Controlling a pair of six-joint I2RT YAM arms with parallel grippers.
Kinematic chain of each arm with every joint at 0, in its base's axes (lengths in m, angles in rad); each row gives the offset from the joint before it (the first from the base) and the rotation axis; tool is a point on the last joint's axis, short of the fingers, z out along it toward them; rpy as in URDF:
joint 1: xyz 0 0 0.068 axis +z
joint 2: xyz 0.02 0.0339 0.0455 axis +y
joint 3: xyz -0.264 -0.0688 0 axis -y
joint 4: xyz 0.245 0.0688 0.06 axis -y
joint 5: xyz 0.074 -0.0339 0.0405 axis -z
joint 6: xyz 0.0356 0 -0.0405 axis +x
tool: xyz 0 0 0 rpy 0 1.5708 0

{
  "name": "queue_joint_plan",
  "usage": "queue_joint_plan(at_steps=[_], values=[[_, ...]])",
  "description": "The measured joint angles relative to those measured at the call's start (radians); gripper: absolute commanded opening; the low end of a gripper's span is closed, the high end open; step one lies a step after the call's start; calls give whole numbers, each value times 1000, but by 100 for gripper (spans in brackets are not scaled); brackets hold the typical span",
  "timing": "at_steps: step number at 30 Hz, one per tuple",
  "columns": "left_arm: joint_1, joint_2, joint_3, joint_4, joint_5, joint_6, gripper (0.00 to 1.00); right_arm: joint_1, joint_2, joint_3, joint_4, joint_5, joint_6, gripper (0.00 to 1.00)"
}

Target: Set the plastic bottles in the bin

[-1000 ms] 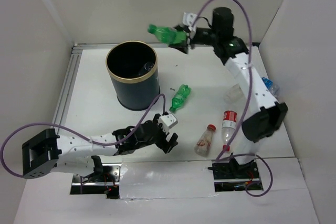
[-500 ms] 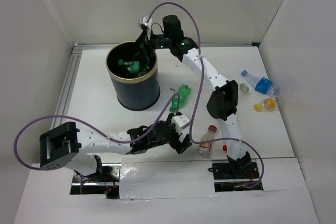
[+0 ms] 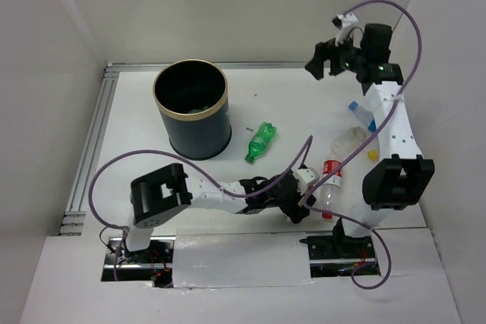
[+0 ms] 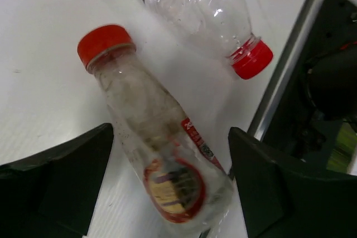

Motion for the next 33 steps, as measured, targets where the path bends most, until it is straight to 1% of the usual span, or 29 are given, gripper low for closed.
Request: queue_joint_plan(at_steps=[2,3,4,5,6,7,8,9,11,14,15,17,18,19,22,23,26,27,30,33], values=[[-13,60,65,-66,-21,-5,81,-53,-56,-92,-41,18,3,87],[-21,83,88,-101,-36,-7,72,-85,-83,-151,-55,21,3,81],[-27,95,94,-126,-50,-14,52,-108,-108,-201,-71,22,0,76],[-31,97,92,-140,-65,-27,42,-133,-132,-253,-92,21,-4,72],[-36,92,92,-147,-79,-21,26,-156,-153,-299,-110,21,-6,70],[-39,86,90,-157,-90,-27,15,-178,-179,-347,-130,22,-13,65],[-42,80,83,-174,-104,-26,4,-201,-200,-387,-150,23,-22,63],[-43,72,77,-182,-114,-27,1,-218,-220,-420,-167,25,-30,63],[-43,56,75,-217,-139,-28,0,-238,-257,-473,-211,35,-50,65],[-43,-1,63,-303,-193,-23,0,-245,-280,-494,-299,51,-95,72],[-41,-33,62,-331,-217,-18,0,-246,-281,-494,-324,63,-116,76],[-21,-119,77,-394,-259,4,1,-247,-277,-504,-370,87,-156,79],[-1,-168,99,-419,-280,15,1,-248,-272,-512,-396,100,-177,81],[26,-210,125,-434,-293,30,1,-248,-267,-523,-416,114,-192,81],[168,-340,240,-441,-343,82,5,-249,-235,-570,-463,167,-231,84],[224,-377,275,-431,-363,95,10,-250,-222,-589,-476,185,-240,84],[397,-473,333,-375,-432,141,10,-256,-188,-645,-502,223,-263,85],[452,-497,338,-357,-454,158,12,-257,-176,-659,-514,231,-270,85],[604,-525,339,-317,-494,173,15,-257,-147,-674,-542,250,-291,85],[711,-497,338,-309,-516,187,21,-253,-135,-674,-550,266,-306,87]])
